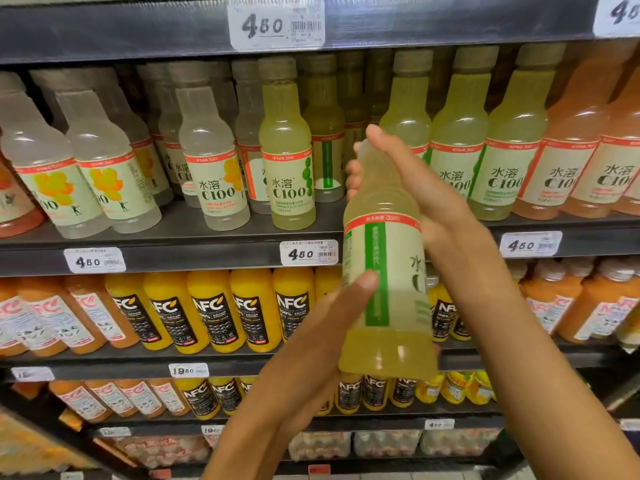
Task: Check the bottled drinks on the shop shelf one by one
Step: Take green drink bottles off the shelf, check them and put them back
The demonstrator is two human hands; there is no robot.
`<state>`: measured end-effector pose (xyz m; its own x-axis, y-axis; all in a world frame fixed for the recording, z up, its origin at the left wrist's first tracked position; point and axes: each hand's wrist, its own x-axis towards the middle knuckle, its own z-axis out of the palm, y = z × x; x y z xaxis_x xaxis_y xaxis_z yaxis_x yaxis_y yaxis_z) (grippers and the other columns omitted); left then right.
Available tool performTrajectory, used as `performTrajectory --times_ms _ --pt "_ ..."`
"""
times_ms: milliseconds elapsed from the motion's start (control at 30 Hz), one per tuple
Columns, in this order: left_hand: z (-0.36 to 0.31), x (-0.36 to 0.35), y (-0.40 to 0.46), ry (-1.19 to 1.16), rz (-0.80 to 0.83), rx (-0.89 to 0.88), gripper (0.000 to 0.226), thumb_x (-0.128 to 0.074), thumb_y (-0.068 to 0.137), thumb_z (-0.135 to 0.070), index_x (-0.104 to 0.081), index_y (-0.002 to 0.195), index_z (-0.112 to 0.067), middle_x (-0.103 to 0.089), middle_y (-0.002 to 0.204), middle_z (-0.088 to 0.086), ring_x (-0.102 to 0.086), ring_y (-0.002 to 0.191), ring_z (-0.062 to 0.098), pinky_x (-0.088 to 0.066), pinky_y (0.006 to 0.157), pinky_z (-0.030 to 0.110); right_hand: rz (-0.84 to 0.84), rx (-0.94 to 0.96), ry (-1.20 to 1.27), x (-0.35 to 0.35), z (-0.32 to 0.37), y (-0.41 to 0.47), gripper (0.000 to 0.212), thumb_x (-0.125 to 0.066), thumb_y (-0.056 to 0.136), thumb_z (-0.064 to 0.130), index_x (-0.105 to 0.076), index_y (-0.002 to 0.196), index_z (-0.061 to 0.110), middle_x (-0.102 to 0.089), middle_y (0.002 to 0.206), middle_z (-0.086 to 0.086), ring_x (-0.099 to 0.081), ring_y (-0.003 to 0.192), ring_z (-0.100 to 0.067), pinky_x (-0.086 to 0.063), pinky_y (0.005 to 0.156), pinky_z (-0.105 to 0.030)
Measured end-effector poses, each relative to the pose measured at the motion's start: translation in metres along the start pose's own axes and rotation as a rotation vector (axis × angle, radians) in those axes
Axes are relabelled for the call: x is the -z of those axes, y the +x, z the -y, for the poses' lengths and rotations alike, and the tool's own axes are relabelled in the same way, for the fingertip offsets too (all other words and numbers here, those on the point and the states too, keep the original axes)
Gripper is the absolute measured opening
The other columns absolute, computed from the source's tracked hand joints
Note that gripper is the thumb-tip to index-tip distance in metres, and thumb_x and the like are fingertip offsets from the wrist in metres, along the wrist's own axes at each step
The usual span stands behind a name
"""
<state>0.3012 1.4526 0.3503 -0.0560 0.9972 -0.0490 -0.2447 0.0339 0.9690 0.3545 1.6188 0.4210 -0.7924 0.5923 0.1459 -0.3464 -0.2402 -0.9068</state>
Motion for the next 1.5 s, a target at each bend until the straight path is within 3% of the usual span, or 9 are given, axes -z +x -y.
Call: performTrajectory --times_ms 167,300,467,700,833,1033,1233,1367,1500 --pt "0.003 0.003 0.013 0.265 -0.129 -0.141 0.051 -0.058 0.070 -0.058 -0.061 0.110 -0.026 -0.074 0.100 -0.002 -0.071 0.089 0.008 -0.055 0.066 0.017 0.012 0.186 -0.141 -0.006 0.007 -0.009 0.020 -0.062 0.091 0.028 -0.056 0.101 0.012 -0.066 0.070 0.001 -0.065 0.061 -0.015 -0.053 0.057 -0.028" --pt "0.014 0.003 0.021 0.240 -0.169 -0.242 0.059 -0.061 0.060 -0.058 -0.060 0.108 -0.024 -0.073 0.101 -0.001 -0.070 0.091 0.010 -0.055 0.070 0.018 0.069 0.293 -0.186 -0.014 0.004 -0.019 0.019 -0.059 0.090 0.020 -0.059 0.106 0.010 -0.067 0.073 -0.003 -0.066 0.062 -0.016 -0.054 0.059 -0.028" --pt "0.014 0.010 0.023 0.253 -0.127 -0.309 0.079 -0.078 0.050 -0.064 -0.051 0.115 -0.028 -0.072 0.102 -0.014 -0.069 0.094 0.005 -0.053 0.073 0.014 0.219 0.497 -0.347 -0.019 0.005 -0.036 0.033 -0.061 0.081 0.023 -0.052 0.110 0.010 -0.071 0.076 0.003 -0.070 0.079 -0.017 -0.052 0.079 -0.027" --pt "0.014 0.014 0.025 0.245 -0.208 -0.497 0.056 -0.085 0.055 -0.045 -0.060 0.105 -0.049 -0.069 0.108 -0.007 -0.067 0.099 0.009 -0.053 0.075 0.017 0.423 0.506 -0.413 -0.018 0.007 -0.052 0.050 -0.067 0.080 0.047 -0.052 0.113 0.011 -0.071 0.096 0.002 -0.067 0.094 -0.017 -0.050 0.085 -0.030" --pt "0.015 0.014 0.024 0.223 -0.194 -0.506 0.055 -0.085 0.056 -0.041 -0.062 0.106 -0.045 -0.071 0.108 -0.006 -0.068 0.099 0.010 -0.053 0.076 0.016 0.402 0.435 -0.373 -0.019 0.004 -0.052 0.040 -0.070 0.078 0.043 -0.054 0.102 0.015 -0.068 0.078 0.001 -0.067 0.077 -0.021 -0.051 0.072 -0.032" --pt "0.015 0.006 0.018 0.201 -0.214 -0.424 0.067 -0.080 0.048 -0.067 -0.066 0.097 -0.024 -0.076 0.090 -0.006 -0.072 0.083 0.010 -0.054 0.067 0.017 0.307 0.330 -0.189 -0.016 0.005 -0.040 0.041 -0.074 0.076 0.034 -0.055 0.106 0.012 -0.066 0.077 -0.002 -0.066 0.069 -0.019 -0.054 0.063 -0.030" --pt "0.013 0.000 0.013 0.144 -0.087 -0.259 0.071 -0.069 0.050 -0.080 -0.073 0.098 -0.029 -0.074 0.102 0.007 -0.071 0.095 0.028 -0.057 0.084 0.047 0.292 0.144 0.115 -0.018 -0.008 -0.030 0.030 -0.050 0.088 0.030 -0.049 0.111 0.011 -0.066 0.075 -0.006 -0.067 0.064 -0.021 -0.055 0.066 -0.032" --pt "0.003 0.000 0.006 0.175 -0.092 -0.203 0.070 -0.059 0.062 -0.080 -0.063 0.112 -0.031 -0.073 0.107 -0.005 -0.070 0.099 0.013 -0.056 0.075 0.023 0.197 0.163 0.030 -0.014 -0.001 -0.030 0.025 -0.052 0.092 0.030 -0.051 0.109 0.012 -0.062 0.073 -0.003 -0.065 0.061 -0.019 -0.054 0.057 -0.030" --pt "0.000 -0.002 0.003 0.207 -0.143 -0.196 0.045 -0.051 0.075 -0.069 -0.060 0.109 -0.040 -0.073 0.100 -0.016 -0.070 0.090 0.003 -0.053 0.063 0.013 0.036 0.221 -0.058 -0.014 0.006 -0.029 0.017 -0.058 0.094 0.027 -0.053 0.103 0.014 -0.065 0.072 -0.003 -0.066 0.062 -0.019 -0.054 0.055 -0.028"
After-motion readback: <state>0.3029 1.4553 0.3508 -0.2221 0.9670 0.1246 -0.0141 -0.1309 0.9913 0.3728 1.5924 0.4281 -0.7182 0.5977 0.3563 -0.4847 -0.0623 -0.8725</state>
